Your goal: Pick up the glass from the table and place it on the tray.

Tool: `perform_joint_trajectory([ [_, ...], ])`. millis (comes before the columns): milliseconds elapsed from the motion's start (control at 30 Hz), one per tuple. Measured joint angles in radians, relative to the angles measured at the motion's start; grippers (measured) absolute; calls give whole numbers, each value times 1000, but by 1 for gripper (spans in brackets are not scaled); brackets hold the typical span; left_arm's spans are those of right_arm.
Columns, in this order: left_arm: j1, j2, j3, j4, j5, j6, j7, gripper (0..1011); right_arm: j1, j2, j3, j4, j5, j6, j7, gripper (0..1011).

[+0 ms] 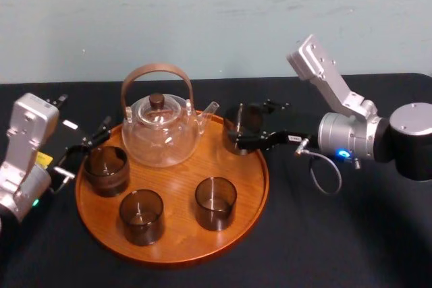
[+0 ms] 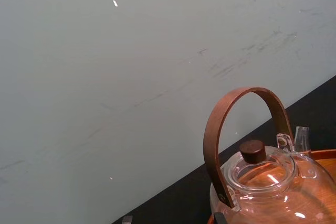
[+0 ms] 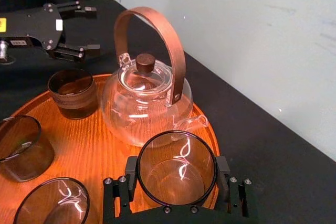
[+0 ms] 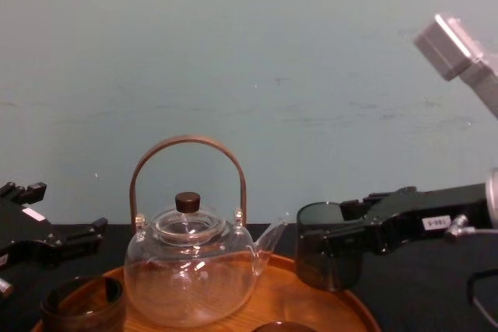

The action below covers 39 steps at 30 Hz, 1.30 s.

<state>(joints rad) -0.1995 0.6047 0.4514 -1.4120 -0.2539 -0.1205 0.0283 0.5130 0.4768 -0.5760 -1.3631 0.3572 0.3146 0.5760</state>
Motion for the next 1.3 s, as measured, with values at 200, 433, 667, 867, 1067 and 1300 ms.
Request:
perform_joint_trajectory([
  [200, 0, 0, 0, 0, 0, 0, 0, 1001, 23, -25, -17, 53, -14, -8, 1, 900],
  [433, 0, 0, 0, 0, 0, 0, 0, 1001, 36, -42, -28, 95, -22, -14, 7, 900],
  [667, 0, 0, 0, 0, 0, 0, 0, 1001, 46, -62, -37, 140, -27, -21, 18, 900],
  [867, 0, 0, 0, 0, 0, 0, 0, 1001, 50, -73, -42, 168, -29, -26, 26, 900],
  [1067, 0, 0, 0, 0, 0, 0, 0, 1001, 51, -80, -43, 185, -32, -31, 29, 900],
  [1300, 0, 0, 0, 0, 0, 0, 0, 1001, 52, -85, -43, 196, -35, -32, 29, 900],
])
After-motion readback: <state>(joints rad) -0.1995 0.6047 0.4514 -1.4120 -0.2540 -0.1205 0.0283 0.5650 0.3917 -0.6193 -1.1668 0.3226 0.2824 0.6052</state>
